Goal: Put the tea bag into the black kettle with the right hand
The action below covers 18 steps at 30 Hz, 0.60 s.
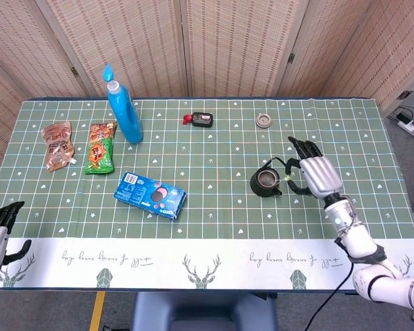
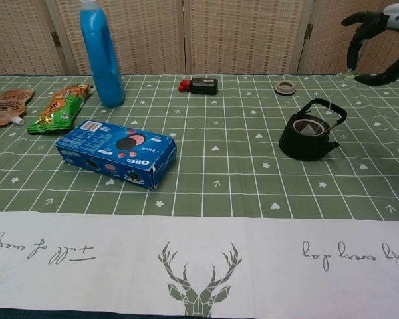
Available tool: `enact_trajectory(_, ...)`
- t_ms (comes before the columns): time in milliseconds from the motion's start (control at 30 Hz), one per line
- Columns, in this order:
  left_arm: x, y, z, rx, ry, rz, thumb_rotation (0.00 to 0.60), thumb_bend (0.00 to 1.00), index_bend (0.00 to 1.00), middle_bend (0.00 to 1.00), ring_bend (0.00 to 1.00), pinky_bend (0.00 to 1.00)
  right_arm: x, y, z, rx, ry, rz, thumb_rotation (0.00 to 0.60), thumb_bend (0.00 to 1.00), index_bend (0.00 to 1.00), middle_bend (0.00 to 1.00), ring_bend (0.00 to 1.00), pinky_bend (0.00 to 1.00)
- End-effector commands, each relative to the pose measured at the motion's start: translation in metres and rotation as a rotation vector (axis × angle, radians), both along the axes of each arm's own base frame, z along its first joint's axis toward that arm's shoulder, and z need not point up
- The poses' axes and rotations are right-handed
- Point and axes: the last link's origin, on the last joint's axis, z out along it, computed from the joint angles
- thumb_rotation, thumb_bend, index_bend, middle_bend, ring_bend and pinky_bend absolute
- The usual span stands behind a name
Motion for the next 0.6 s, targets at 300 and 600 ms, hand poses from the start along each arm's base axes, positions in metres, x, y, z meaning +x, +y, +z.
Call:
enact_trajectory(300,0.000,0.000,-0.001,0.002,0.003,0.000,0.600,0.34,0.00,0.05,0.06,0.13,-0.017,0.032,-0.016,0.025,0.117,0.049,0.600,0.40,0.50,0.00,0.00,0.00)
enact_trajectory(600,0.000,-0.001,0.001,0.007,-0.003,-0.001,0.600,0.34,0.00,0.05,0.06,0.13,-0.022,0.041,-0.026,0.034,0.176,0.066,0.600,0.40,0.50,0.00,0.00,0.00)
